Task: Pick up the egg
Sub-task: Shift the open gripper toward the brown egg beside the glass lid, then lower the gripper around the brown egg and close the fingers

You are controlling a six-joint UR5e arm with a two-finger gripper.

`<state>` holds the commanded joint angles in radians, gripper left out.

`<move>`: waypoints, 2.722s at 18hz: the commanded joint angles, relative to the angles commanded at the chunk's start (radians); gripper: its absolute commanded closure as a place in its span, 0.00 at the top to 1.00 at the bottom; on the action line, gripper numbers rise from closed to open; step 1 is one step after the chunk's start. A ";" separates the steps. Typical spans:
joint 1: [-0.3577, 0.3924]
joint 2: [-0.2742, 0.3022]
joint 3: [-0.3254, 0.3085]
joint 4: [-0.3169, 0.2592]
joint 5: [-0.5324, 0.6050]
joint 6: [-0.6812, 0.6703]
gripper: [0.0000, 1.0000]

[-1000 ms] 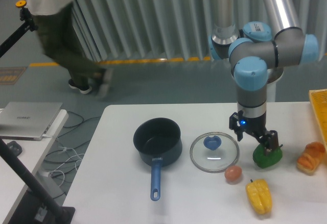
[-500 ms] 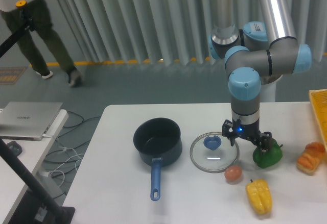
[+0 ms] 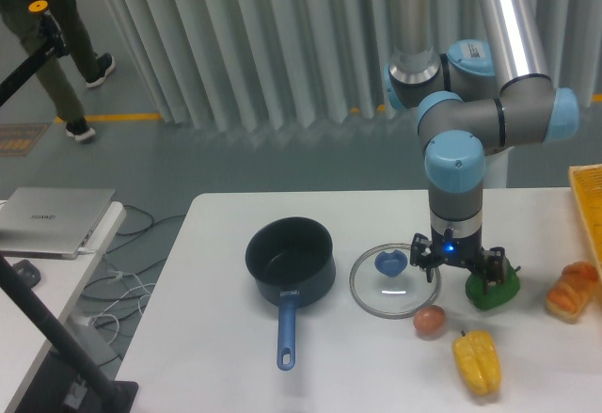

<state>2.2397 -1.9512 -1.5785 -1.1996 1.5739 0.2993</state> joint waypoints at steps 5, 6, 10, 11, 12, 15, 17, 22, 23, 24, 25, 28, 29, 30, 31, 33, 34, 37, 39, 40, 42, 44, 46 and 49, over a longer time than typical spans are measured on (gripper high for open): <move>-0.017 -0.006 0.002 0.014 0.000 -0.018 0.98; -0.023 -0.009 0.002 0.018 0.000 -0.023 0.98; -0.040 -0.037 0.003 0.050 0.000 -0.035 0.98; -0.045 -0.044 0.003 0.060 0.002 -0.041 0.98; -0.046 -0.049 0.003 0.064 0.002 -0.045 0.98; -0.048 -0.058 0.005 0.064 0.002 -0.048 0.98; -0.049 -0.064 0.003 0.064 0.003 -0.048 0.98; -0.052 -0.078 0.006 0.074 0.005 -0.048 0.98; -0.054 -0.086 0.009 0.074 0.005 -0.048 0.98; -0.055 -0.086 0.009 0.081 0.006 -0.049 0.98; -0.060 -0.087 0.009 0.086 0.006 -0.052 0.98; -0.065 -0.089 0.009 0.086 0.006 -0.055 0.98; -0.065 -0.094 0.009 0.086 0.008 -0.055 0.97; -0.065 -0.095 0.009 0.086 0.008 -0.054 0.97; -0.065 -0.095 0.009 0.086 0.008 -0.054 0.96; -0.065 -0.095 0.006 0.086 0.009 -0.054 0.94; -0.065 -0.097 0.005 0.086 0.008 -0.054 0.93; -0.065 -0.097 0.005 0.086 0.008 -0.054 0.89; -0.065 -0.098 0.005 0.087 0.008 -0.054 0.89; -0.065 -0.098 0.005 0.087 0.008 -0.054 0.87; -0.065 -0.101 0.005 0.087 0.008 -0.054 0.85; -0.065 -0.101 0.005 0.087 0.008 -0.054 0.78; -0.065 -0.101 0.005 0.087 0.008 -0.054 0.73; -0.066 -0.103 0.005 0.095 0.008 -0.054 0.63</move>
<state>2.1737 -2.0540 -1.5739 -1.1045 1.5815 0.2454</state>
